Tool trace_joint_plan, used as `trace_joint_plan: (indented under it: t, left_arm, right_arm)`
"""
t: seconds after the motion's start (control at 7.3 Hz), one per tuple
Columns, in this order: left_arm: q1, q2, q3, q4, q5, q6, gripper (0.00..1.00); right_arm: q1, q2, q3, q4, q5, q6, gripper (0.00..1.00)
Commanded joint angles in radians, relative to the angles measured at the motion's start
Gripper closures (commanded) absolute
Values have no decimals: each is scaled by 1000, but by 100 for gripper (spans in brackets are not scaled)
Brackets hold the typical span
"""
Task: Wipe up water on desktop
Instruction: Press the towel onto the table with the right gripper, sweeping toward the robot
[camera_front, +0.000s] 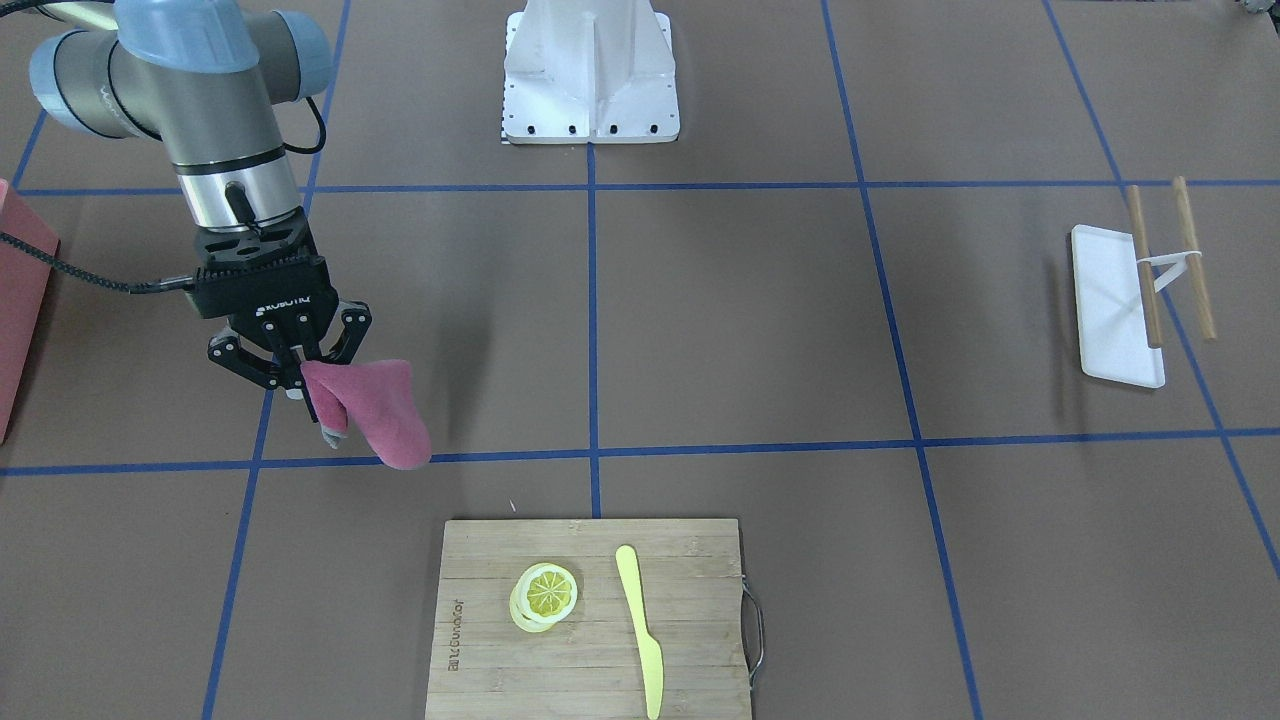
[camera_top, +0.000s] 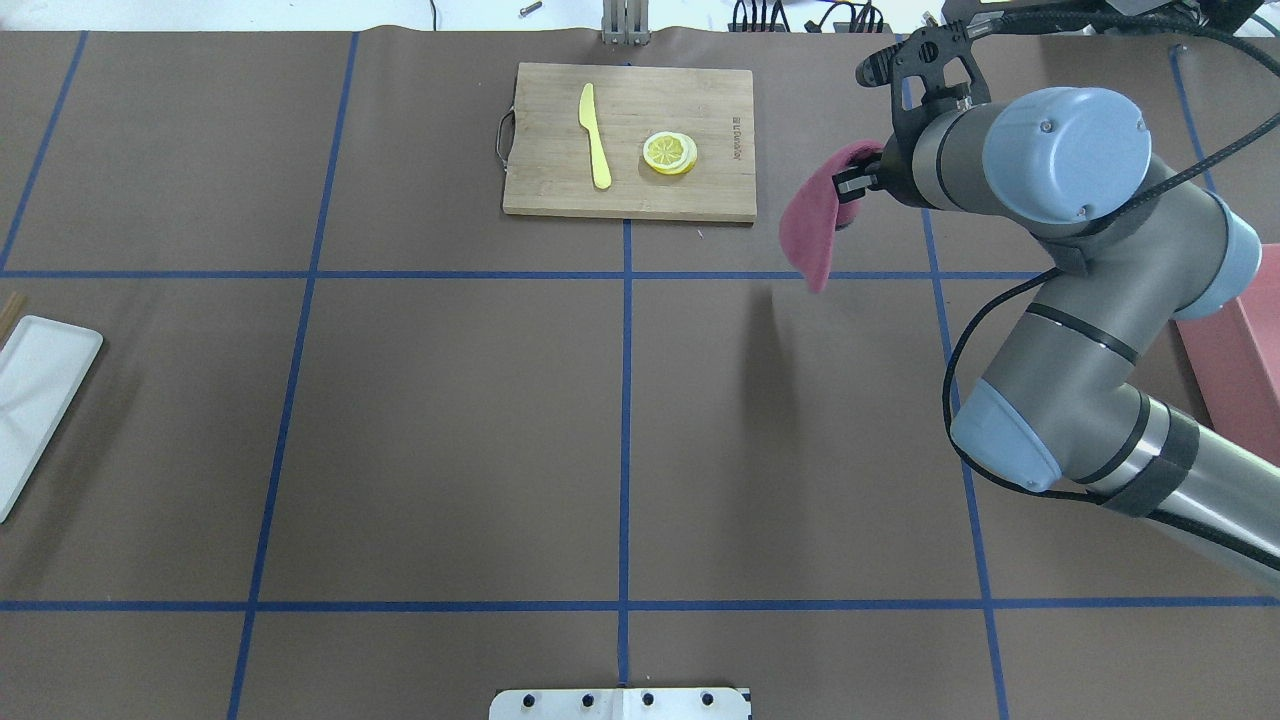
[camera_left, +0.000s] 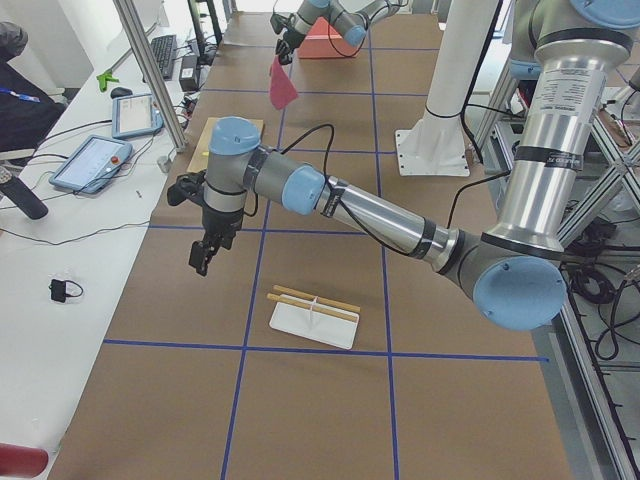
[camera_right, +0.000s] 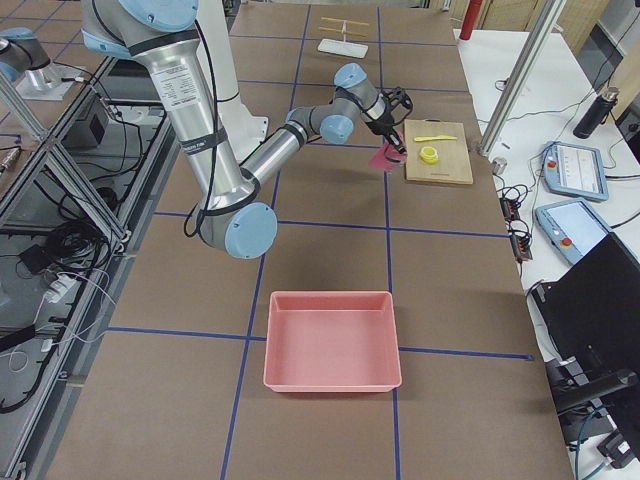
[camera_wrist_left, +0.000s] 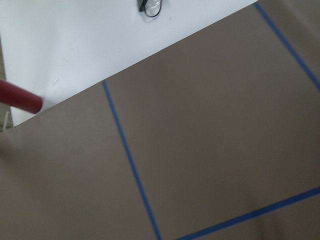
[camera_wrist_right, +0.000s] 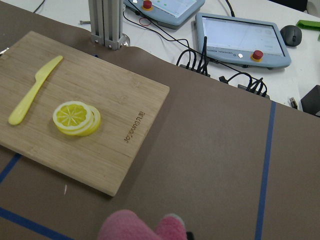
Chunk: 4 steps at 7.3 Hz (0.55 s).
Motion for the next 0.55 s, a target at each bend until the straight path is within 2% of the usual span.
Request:
trace_joint_plan:
  t: [0.0, 0.14, 0.41]
  left_arm:
    - [-134, 1, 198, 62, -162, 246, 1]
    - [-135, 2, 206, 63, -156, 258, 1]
    - [-133, 16, 224, 57, -148, 258, 1]
  right_arm:
    - [-6, -33, 6, -137, 96, 131, 100]
    - [-35, -45, 47, -254, 106, 179, 100]
    - [-95, -106, 201, -543, 95, 231, 100]
